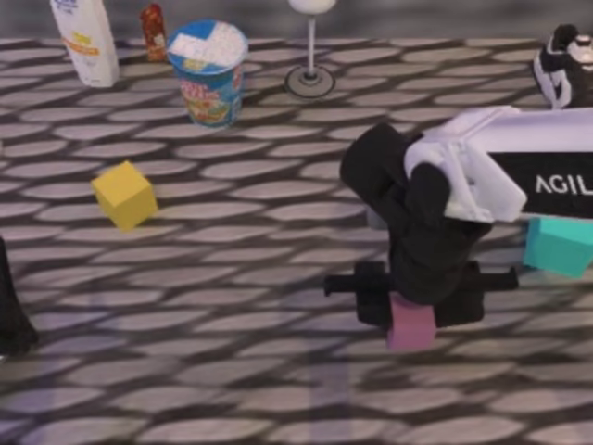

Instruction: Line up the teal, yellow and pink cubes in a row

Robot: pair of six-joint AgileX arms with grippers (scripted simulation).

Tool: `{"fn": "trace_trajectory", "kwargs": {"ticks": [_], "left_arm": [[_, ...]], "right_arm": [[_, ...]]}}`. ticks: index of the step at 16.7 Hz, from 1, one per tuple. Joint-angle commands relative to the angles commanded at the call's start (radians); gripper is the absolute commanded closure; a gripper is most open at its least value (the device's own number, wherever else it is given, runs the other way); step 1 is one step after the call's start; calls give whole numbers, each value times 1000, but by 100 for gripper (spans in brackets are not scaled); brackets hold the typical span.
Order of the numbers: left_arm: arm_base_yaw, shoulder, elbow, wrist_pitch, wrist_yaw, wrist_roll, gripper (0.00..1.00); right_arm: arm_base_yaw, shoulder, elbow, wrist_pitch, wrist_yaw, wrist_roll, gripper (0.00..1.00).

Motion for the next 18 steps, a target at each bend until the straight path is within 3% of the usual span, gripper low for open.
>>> {"fn": "trace_trajectory", "kwargs": {"ticks": [3,16,18], "left_arm": [[0,0,0,0,0,0,0],[0,0,0,0,0,0,0],[0,0,0,0,0,0,0]], "right_arm": [[0,0,0,0,0,0,100],[0,0,0,0,0,0,2],[0,0,0,0,0,0,0]]}}
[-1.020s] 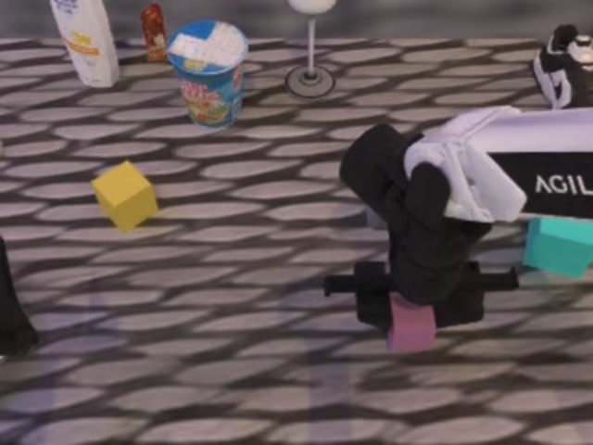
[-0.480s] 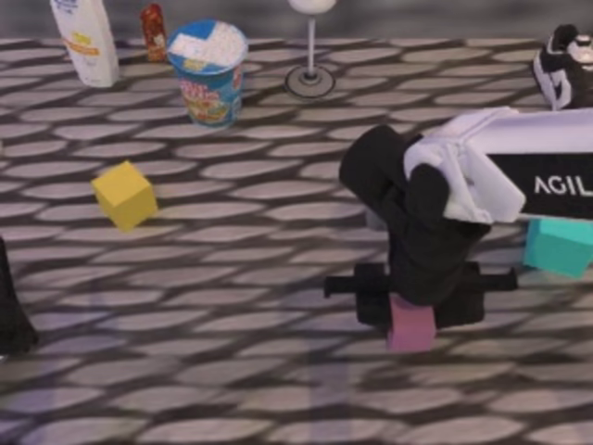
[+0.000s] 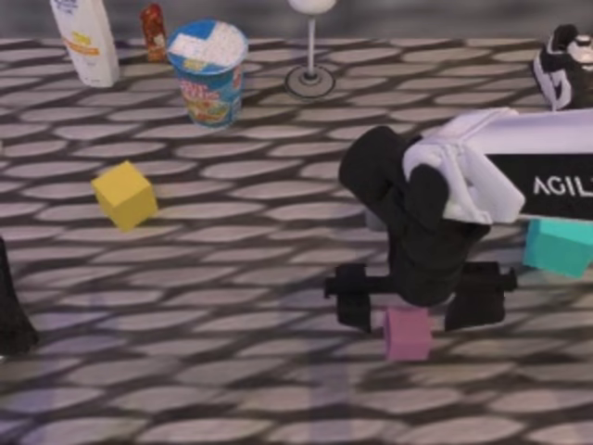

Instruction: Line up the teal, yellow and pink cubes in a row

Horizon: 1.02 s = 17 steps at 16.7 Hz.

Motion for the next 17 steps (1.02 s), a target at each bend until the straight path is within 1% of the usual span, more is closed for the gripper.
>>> {"fn": "trace_trajectory", "kwargs": {"ticks": [9,14,17], "left_arm": [[0,0,0,0,0,0,0],[0,0,0,0,0,0,0],[0,0,0,0,0,0,0]], "right_arm": [[1,-6,15,-17,0,0,0],[8,-69,124,-206,0,3,0],[10,-98,159,-256,-1,0,0]]}}
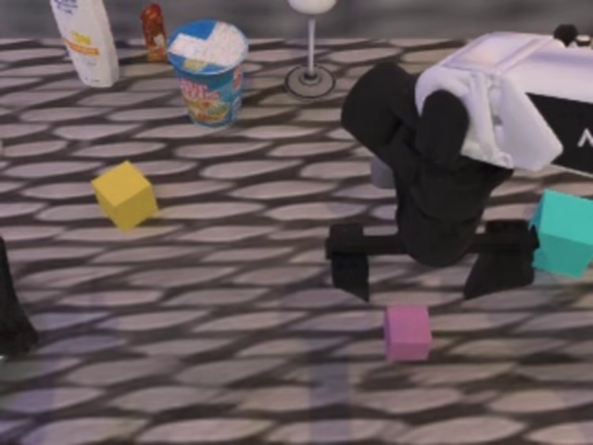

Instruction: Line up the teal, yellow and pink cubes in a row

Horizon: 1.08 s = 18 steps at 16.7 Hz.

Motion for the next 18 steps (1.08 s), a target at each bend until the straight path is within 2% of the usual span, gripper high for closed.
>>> {"fn": "trace_trajectory", "kwargs": {"ticks": [5,9,14,18], "left_arm": [[-2,9,9,-5,2,4,0],[-24,147,129,-89,25,53,0],[-60,532,407,-337,55,174,0],[-91,948,691,-615,70,296,0]], "right_arm": [[-4,-4,-10,7,0,-3,0],[10,-112,-104,70,-5,-44,0],[-2,-431,-351,236,-14,-150,0],[-64,-782,-617,413,-23,-262,0]]}}
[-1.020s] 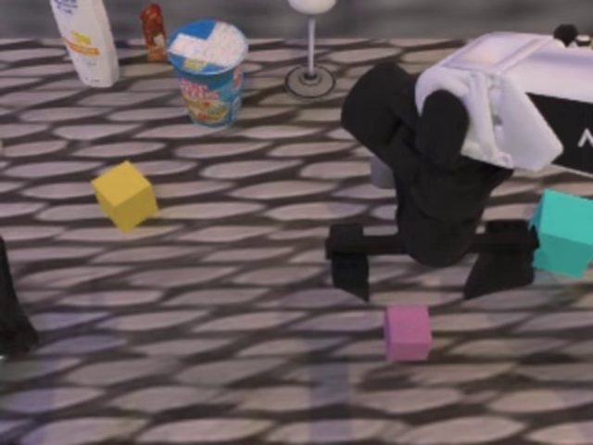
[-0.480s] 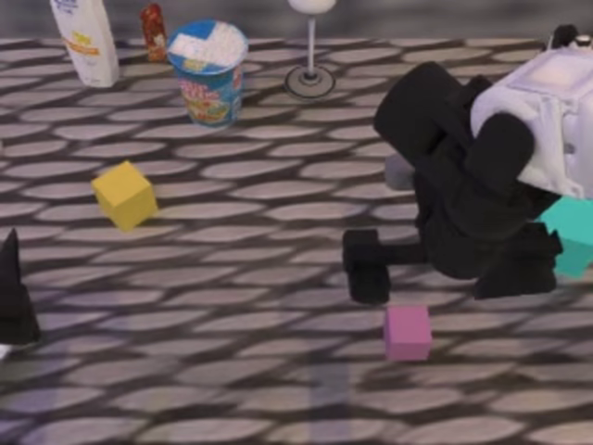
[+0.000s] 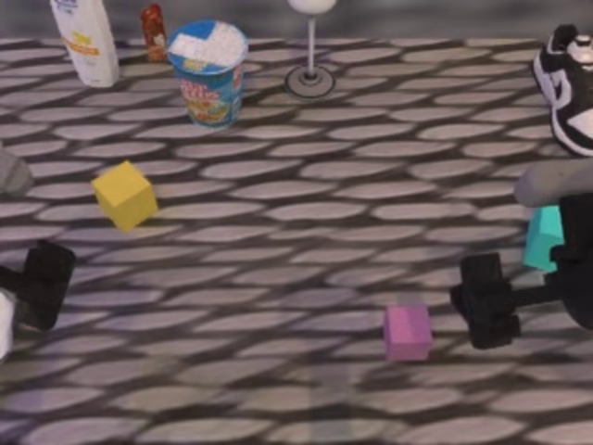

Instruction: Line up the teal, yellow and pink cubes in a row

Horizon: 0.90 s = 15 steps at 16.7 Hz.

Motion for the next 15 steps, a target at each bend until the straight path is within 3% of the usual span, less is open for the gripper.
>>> {"fn": "trace_trajectory", "kwargs": {"ticks": [8,15], "left_arm": [[-52,839,676,-514,-13,230,0],[-70,1277,1204,-679,-51,361,0]], "right_arm": [[-264,-669,-516,368,-9,-232,0],[-526,-1025,-767,610,1,-373,0]]}}
